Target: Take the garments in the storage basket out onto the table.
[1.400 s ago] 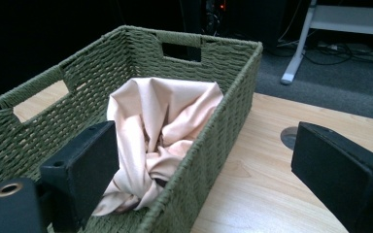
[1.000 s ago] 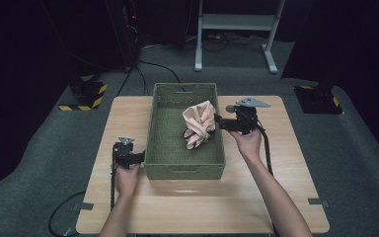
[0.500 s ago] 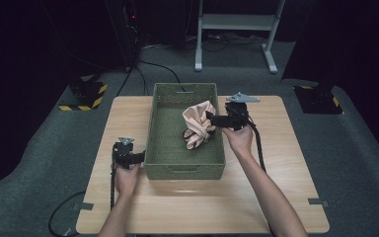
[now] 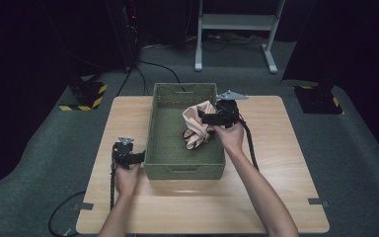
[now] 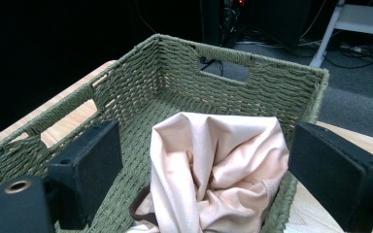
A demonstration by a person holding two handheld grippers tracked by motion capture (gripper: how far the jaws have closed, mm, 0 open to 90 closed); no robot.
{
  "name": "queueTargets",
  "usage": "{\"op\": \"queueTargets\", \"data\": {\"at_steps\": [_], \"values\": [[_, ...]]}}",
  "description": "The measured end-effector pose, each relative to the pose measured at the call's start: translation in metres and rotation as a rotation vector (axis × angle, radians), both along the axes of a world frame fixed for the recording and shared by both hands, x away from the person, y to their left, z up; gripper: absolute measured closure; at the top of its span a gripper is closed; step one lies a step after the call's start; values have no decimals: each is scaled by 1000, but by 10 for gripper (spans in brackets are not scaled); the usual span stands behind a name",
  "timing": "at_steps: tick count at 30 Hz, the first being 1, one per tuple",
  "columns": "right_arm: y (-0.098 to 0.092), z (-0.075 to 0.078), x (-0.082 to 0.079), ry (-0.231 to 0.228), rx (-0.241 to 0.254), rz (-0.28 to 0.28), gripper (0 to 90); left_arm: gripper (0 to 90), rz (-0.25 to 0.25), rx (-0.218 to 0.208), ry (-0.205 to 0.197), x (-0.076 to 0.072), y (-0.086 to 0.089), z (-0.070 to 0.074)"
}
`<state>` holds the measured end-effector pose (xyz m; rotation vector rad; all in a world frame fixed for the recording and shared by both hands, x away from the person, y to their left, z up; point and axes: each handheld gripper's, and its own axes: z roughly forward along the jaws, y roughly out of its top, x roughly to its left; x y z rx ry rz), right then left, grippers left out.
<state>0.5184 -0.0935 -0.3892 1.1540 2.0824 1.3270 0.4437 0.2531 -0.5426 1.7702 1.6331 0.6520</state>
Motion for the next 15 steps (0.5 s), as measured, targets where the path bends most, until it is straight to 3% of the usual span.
{"op": "queueTargets", "data": {"at_steps": [15], "values": [[22, -6, 8, 18, -31, 1, 118, 114, -1, -1, 1, 0, 0, 0]]}}
